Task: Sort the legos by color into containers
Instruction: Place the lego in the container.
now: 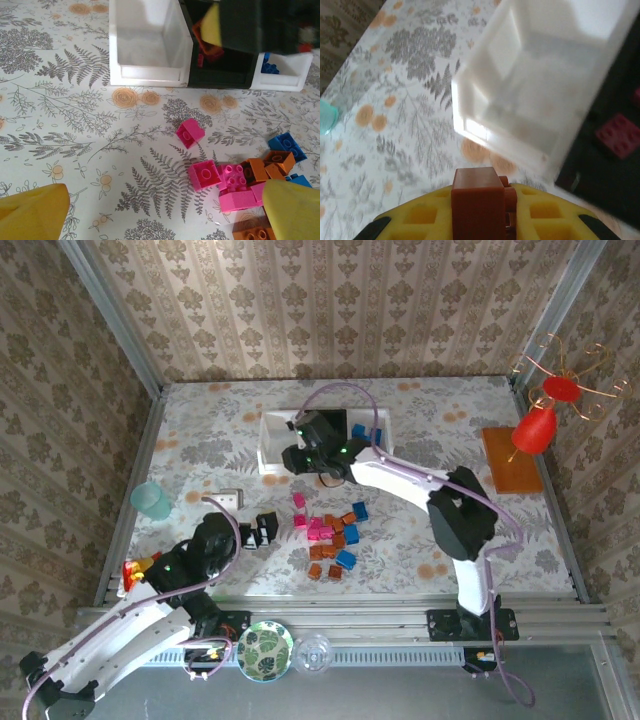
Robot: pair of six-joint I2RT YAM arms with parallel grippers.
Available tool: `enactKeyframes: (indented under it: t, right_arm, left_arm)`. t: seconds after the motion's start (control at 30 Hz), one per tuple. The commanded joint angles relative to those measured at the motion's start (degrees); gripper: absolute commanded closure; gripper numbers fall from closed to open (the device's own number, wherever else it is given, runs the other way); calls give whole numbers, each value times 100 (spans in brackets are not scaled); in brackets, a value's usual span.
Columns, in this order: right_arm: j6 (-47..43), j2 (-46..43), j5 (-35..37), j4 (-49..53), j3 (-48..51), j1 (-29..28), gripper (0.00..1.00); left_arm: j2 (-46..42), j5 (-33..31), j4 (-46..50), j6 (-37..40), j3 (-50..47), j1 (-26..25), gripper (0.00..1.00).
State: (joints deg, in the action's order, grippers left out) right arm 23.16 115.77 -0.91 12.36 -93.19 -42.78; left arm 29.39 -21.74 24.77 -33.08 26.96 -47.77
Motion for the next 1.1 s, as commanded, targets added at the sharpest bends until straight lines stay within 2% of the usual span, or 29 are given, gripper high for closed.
enactKeyframes:
  t: [0.0, 0.2, 0.27, 0.37, 0.53, 0.63, 0.8, 0.87, 1.07]
  right_arm:
    - [247, 594, -8, 59, -704, 147, 78]
    - [495, 1571, 295, 616, -2114, 248, 76]
    - [648, 1835, 336, 789, -2450, 288, 69]
    - [785, 2059, 287, 943, -2852, 347, 51]
    - [691, 1826, 218, 922, -2861, 332, 45]
    - [614, 1331, 230, 700, -2249, 301, 43]
    - [651, 90, 260, -202, -282, 288, 41]
    - [659, -440, 290, -485, 544, 290, 40]
    - [664, -1925, 494, -934, 2572, 315, 39]
  left_arm:
    - [-64, -44, 174, -58, -24, 52, 0]
    - [-62, 89, 151, -76, -50, 58, 0]
    - [-56, 123, 121, -71, -85, 64, 0]
    - [-20, 217, 48, -6, -112, 62, 0]
    - [216, 371, -19, 111, -27, 87, 0]
    - [533, 828, -222, 174, 56, 198, 0]
    - [1674, 1864, -875, 232, 253, 642, 1]
    - [2283, 2143, -1172, 271, 393, 715, 5]
    - [3890, 2251, -1664, 285, 919, 748, 19]
